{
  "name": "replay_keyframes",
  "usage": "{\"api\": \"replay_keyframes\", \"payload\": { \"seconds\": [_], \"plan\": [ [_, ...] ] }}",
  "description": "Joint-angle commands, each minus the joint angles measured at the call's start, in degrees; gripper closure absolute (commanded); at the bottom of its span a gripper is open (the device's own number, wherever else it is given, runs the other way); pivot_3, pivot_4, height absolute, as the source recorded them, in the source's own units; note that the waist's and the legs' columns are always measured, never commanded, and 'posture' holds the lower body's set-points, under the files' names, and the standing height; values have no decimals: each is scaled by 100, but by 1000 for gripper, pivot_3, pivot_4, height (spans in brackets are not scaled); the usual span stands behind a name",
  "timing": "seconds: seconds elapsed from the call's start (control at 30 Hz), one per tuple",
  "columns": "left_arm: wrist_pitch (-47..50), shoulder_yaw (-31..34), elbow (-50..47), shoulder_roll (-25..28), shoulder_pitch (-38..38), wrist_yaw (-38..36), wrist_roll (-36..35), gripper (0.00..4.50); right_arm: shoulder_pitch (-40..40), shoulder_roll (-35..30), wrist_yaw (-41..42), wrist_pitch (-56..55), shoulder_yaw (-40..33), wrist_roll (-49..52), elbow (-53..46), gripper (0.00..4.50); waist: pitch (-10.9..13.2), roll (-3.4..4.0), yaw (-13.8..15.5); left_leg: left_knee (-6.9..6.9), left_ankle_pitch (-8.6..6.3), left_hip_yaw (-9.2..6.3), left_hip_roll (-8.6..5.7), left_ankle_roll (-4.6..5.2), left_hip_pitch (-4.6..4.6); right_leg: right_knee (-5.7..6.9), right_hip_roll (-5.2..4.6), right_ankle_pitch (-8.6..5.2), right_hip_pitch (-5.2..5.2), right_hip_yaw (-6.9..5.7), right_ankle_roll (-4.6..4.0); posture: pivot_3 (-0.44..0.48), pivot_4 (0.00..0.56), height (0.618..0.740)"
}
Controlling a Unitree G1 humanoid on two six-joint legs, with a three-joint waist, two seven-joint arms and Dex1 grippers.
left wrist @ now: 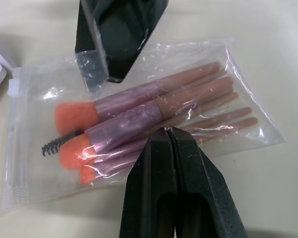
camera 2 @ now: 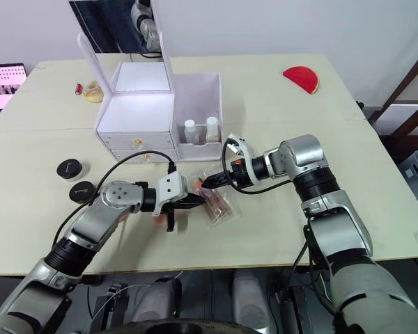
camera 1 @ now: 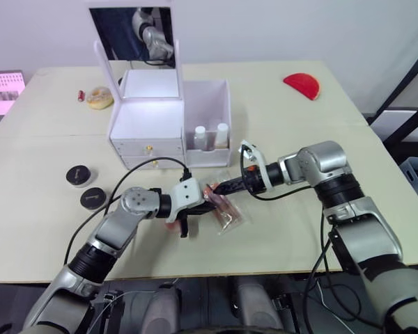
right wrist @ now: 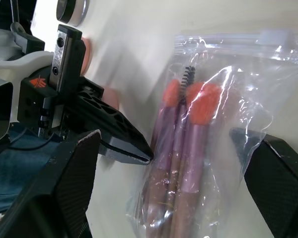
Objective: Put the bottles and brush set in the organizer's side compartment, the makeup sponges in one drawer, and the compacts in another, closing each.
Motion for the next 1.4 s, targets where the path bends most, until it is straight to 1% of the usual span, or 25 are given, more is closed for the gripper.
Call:
{"api": "replay_keyframes", "payload": {
  "seconds": [0.03, 0.1, 0.17, 0.2, 0.37, 0.5, 0.6, 0.83, 0.87, 0.9, 0.93, 0.97, 1.03, 1.17, 1.27, 1.4],
  "plan": [
    [6, 11, 31, 49, 40, -17, 61, 4500, 7, 61, 60, -38, 229, -132, 92, 2022, -1, 2, 2, 0, 0, 0, 0, 0, 0, 0, 0, -1, 0, 0, 1, 0, 150, 739],
    [8, 21, 31, 59, 46, -14, 63, 4500, 18, 45, 115, -98, 283, -182, 90, 2995, -1, 2, 3, -2, 0, 0, 0, 0, -1, 0, 0, -2, 0, 0, 4, 0, 150, 739],
    [7, 26, 37, 62, 45, -15, 63, 4500, 5, 57, 130, -128, 272, -194, 122, 4133, -1, 3, 4, -2, 0, -1, 0, 0, -3, -1, 0, -2, 0, 0, 5, 0, 150, 739],
    [3, 28, 46, 62, 41, -16, 63, 4500, -14, 72, 126, -143, 245, -198, 158, 4405, -1, 3, 3, -1, 0, -1, 0, 0, -3, -2, 0, -2, 0, 0, 5, 0, 150, 739],
    [-34, 39, 89, 68, 23, -18, 68, 4500, -153, 99, 143, -154, 44, -195, 296, 4405, -1, 3, 4, 0, 0, -1, 0, 0, -3, -1, 0, -2, 0, 0, 4, 0, 150, 739],
    [-93, 165, 137, 65, -30, 24, 15, 4500, -288, 14, 142, -153, -184, -150, 328, 4405, 0, 4, 5, 0, 0, -1, 0, 0, -4, -1, 0, -2, -1, 0, 4, 0, 150, 739],
    [2, 361, 75, 38, -88, -5, -193, 3777, -345, -67, 130, -114, -353, -123, 311, 4500, 1, 5, 4, 0, 0, -1, 0, 0, -6, -1, 0, -2, -2, 0, 5, 0, 150, 739],
    [481, 960, -799, 420, 50, -202, -820, 361, -175, -386, 18, 252, -844, 117, -295, 4500, 5, 5, 7, -3, 0, -3, 0, 0, -18, -4, -1, -3, -13, -1, 9, 0, 150, 739],
    [558, 1046, -920, 475, 85, -211, -914, 58, -134, -423, -4, 289, -891, 151, -402, 4500, 5, 5, 7, -4, 0, -3, 0, 0, -18, -5, -1, -3, -14, -1, 10, 0, 150, 739],
    [651, 1135, -1053, 529, 124, -215, -1020, 58, -91, -450, -36, 336, -945, 192, -518, 4500, 5, 5, 7, -5, 0, -3, 0, 0, -18, -6, -1, -4, -13, -1, 10, 0, 150, 739],
    [859, 1352, -1297, 618, 208, -224, -1269, 58, -21, -504, -72, 375, -1035, 257, -739, 4500, 5, 5, 6, -5, 0, -3, 0, 0, -18, -6, -1, -4, -13, -1, 11, 0, 150, 739],
    [1254, 1825, -1691, 780, 365, -216, -1764, 58, 54, -593, -92, 475, -1233, 403, -1121, 4500, 7, 4, 0, -6, 0, -3, 0, 0, -19, -6, -1, -5, -14, -1, 11, 0, 150, 739],
    [1824, 2509, -2231, 1083, 648, -198, -2426, 58, 180, -727, -138, 588, -1508, 625, -1732, 4500, 11, 4, -10, -10, 0, -4, 1, 1, -22, -4, -1, -7, -21, -1, 15, 0, 150, 739],
    [2356, 3286, -2713, 1483, 1142, -5, -2991, 58, 291, -788, -179, 664, -1942, 1053, -2486, 4500, 13, 8, -7, -12, -1, -5, 0, 1, -18, -3, -1, -14, -21, -2, 10, 0, 150, 739],
    [2568, 3845, -2977, 1543, 1479, 325, -3303, 58, 310, -724, -199, 488, -2311, 1380, -2942, 4500, 14, 7, 3, -9, -1, -5, 0, 1, -17, -5, -1, -24, -17, -2, 4, 0, 150, 739],
    [2828, 4358, -3419, 1439, 1757, 931, -3724, 58, 184, -379, -574, -221, -2785, 1494, -3114, 4500, 14, 1, 20, -4, -1, -5, 0, 0, -19, -6, -1, -25, -15, -2, 3, 0, 150, 739]
  ]
}}
